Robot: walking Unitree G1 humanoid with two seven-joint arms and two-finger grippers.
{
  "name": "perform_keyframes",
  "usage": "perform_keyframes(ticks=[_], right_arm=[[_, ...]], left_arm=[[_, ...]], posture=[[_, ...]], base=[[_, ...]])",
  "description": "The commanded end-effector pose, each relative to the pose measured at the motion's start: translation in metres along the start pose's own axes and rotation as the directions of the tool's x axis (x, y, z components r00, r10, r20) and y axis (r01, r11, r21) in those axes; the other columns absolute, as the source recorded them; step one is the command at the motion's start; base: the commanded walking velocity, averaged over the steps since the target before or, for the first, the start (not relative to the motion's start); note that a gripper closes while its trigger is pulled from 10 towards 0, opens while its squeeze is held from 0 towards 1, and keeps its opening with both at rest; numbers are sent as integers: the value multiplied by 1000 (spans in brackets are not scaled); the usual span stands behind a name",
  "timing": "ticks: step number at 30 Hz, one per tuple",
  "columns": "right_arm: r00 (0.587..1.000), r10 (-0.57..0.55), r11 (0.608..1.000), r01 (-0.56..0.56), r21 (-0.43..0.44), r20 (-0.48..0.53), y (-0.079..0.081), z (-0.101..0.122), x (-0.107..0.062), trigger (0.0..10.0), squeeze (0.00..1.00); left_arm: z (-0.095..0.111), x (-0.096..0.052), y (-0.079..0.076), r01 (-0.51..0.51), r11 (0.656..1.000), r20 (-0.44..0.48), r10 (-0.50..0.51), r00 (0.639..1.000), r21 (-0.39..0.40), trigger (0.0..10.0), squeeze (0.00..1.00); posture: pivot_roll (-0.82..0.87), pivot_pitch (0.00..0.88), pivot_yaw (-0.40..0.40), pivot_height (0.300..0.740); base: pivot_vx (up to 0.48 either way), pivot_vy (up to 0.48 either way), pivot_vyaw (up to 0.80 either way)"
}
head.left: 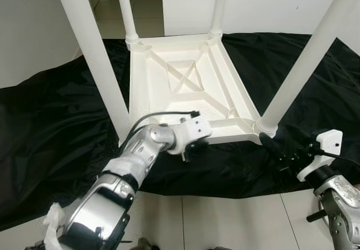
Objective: Building children table
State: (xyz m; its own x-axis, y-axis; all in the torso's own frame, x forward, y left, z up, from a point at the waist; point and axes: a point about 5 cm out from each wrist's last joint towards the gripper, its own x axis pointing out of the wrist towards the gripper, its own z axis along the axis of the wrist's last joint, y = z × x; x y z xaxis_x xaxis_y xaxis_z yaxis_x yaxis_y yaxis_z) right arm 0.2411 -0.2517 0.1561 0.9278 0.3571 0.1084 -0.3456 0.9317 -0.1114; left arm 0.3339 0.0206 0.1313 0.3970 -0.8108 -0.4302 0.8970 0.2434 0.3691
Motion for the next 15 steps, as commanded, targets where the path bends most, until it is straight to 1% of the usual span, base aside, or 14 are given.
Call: perform_keyframes(ticks=[1,3,4,5,6,7,8,9,12,13,15], right_arm=[[1000,-17,1000,17,-5,2,-1,-1,0,10000,0],[1000,-24,1000,24,-4,2,-2,-2,0,10000,0],[1000,-24,1000,24,-4,2,-2,-2,0,10000,0],[1000,-29,1000,29,-7,2,-3,-2,-1,10000,0],[1000,-30,1000,30,-9,2,-3,-1,-2,10000,0],[1000,-30,1000,30,-9,2,-3,-1,-2,10000,0],[999,-44,999,44,-14,5,-5,-1,-2,10000,0],[998,-57,998,57,-17,6,-7,-1,-2,10000,0],[996,-86,996,86,-25,14,-11,1,-1,10000,0],[995,-104,994,104,-15,15,-14,1,-1,10000,0],[991,-135,991,135,-5,21,-18,2,0,10000,0]], left_arm=[[-7,-3,7,-230,973,-24,230,973,-12,10000,0],[-1,-5,5,-216,976,17,216,976,-21,10000,0],[-1,-5,5,-216,976,17,216,976,-21,10000,0],[6,-9,4,-206,977,75,210,975,-59,10000,0],[10,-10,4,-201,976,102,209,973,-79,10000,0],[10,-10,4,-201,976,102,209,973,-79,10000,0],[16,-14,3,-196,976,150,208,966,-92,10000,0],[23,-18,2,-190,976,200,207,958,-103,10000,0],[37,-28,-1,-176,975,300,209,931,-133,10000,0],[47,-34,-3,-160,969,352,219,910,-189,10000,0],[61,-44,-5,-128,958,419,230,878,-258,10000,0]], posture=[[-86,55,87,740],[-86,56,86,740],[-86,56,86,740],[-87,58,83,740],[-87,58,83,740],[-87,58,83,740],[-89,59,82,740],[-89,59,82,740],[-89,61,78,740],[-88,61,75,740],[-87,61,74,740]], base=[[0,0,0],[0,0,0],[0,0,0],[0,0,0],[0,0,0],[0,0,0],[0,0,0],[0,0,0],[0,0,0],[0,0,0],[0,0,0]])
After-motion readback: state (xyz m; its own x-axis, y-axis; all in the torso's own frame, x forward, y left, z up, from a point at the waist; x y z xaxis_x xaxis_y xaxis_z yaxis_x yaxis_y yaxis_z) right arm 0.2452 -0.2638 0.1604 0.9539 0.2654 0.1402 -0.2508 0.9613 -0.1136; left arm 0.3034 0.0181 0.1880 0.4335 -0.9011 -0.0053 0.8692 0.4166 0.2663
